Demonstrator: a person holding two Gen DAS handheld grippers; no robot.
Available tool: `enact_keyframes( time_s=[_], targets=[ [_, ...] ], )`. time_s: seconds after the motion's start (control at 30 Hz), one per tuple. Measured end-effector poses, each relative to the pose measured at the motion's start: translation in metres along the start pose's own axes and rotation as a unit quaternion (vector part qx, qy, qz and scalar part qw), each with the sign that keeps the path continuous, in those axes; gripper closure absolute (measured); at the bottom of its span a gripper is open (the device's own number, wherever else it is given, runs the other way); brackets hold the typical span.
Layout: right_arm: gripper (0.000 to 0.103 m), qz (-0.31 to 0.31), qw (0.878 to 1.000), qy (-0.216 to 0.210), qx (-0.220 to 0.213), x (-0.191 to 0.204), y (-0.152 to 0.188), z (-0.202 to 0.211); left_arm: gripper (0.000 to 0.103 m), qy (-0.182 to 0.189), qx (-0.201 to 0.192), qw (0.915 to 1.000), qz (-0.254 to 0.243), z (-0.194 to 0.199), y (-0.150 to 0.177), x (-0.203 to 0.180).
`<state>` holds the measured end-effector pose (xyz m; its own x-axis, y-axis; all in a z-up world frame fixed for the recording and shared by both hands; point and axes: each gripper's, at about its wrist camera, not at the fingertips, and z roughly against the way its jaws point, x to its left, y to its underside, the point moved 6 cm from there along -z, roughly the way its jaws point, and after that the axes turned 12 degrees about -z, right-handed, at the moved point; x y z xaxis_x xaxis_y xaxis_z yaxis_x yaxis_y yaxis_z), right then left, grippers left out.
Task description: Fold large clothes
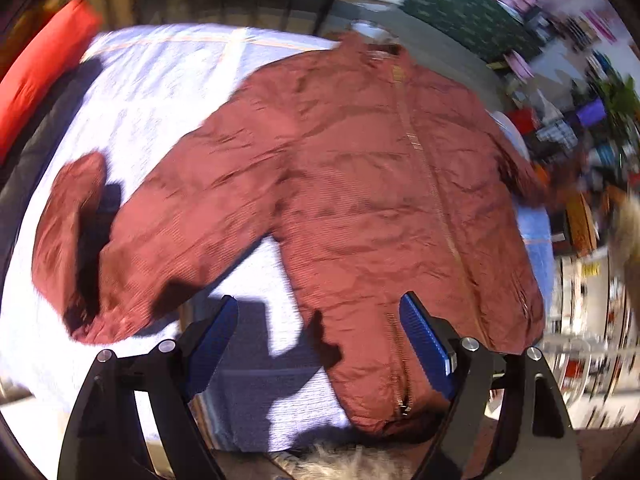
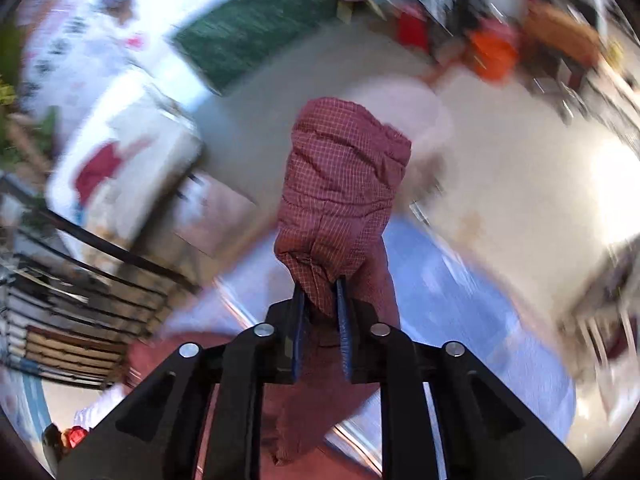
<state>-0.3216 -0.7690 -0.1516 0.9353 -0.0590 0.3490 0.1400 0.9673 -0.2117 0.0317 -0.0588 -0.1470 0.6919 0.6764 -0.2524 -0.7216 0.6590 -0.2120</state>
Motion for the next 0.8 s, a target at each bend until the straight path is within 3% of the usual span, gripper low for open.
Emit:
enact_keyframes(
  time_s=[0.07,0.1,0.13,0.2,0.27,0.33,0.4,0.43,0.53,0.63,0.67,0.7,0.73,0.8],
  targets=[
    [0.083,-0.036,0.999,0.006,0.024,-0.044,0.031,-0.007,0.022,-0.016,0.006,0.9988,0.046,-0.005,0.009,0.026],
    [0.069,-0.052,0.998,0.005,0.034,-0.051,0.046,-0.015,0.022,-0.028,0.007,0.9975,0.064,-0.007,0.013,0.039],
    [0.042,-0.074,0.996,-0.001,0.048,-0.068,0.062,-0.02,0.022,-0.045,0.005,0.9965,0.07,-0.008,0.015,0.048],
    [0.02,-0.096,0.993,-0.016,0.063,-0.09,0.084,-0.021,0.022,-0.096,0.002,0.9939,0.053,-0.009,0.015,0.058],
    [0.02,-0.101,0.991,-0.02,0.08,-0.108,0.112,-0.015,0.022,-0.158,0.002,0.9872,-0.02,-0.015,0.009,0.053],
    [0.02,-0.095,0.991,-0.013,0.096,-0.122,0.139,-0.015,0.022,-0.223,0.007,0.9696,-0.101,-0.021,0.003,0.039],
    [0.02,-0.094,0.99,-0.019,0.101,-0.131,0.16,-0.007,0.022,-0.254,-0.005,0.9504,-0.18,-0.026,-0.003,0.016],
    [0.02,-0.095,0.989,-0.024,0.106,-0.136,0.171,-0.006,0.022,-0.258,-0.008,0.9444,-0.204,-0.028,-0.005,0.007],
    [0.02,-0.078,0.988,-0.023,0.129,-0.137,0.202,-0.01,0.022,-0.309,-0.002,0.9148,-0.26,-0.043,-0.012,-0.006],
    [0.02,-0.031,0.989,0.0,0.147,-0.142,0.227,-0.022,0.022,-0.355,0.056,0.8939,-0.268,-0.075,-0.016,0.017],
    [0.02,-0.02,0.988,0.008,0.151,-0.143,0.23,-0.026,0.025,-0.371,0.069,0.885,-0.272,-0.084,-0.015,0.028],
    [0.02,-0.012,0.988,0.019,0.156,-0.146,0.236,-0.028,0.036,-0.393,0.087,0.8731,-0.275,-0.094,-0.015,0.046],
    [0.02,-0.01,0.987,0.025,0.159,-0.147,0.238,-0.03,0.042,-0.404,0.099,0.8669,-0.275,-0.098,-0.016,0.059],
    [0.02,-0.006,0.986,0.029,0.164,-0.151,0.247,-0.031,0.064,-0.405,0.111,0.8707,-0.255,-0.099,-0.021,0.086]
  ],
)
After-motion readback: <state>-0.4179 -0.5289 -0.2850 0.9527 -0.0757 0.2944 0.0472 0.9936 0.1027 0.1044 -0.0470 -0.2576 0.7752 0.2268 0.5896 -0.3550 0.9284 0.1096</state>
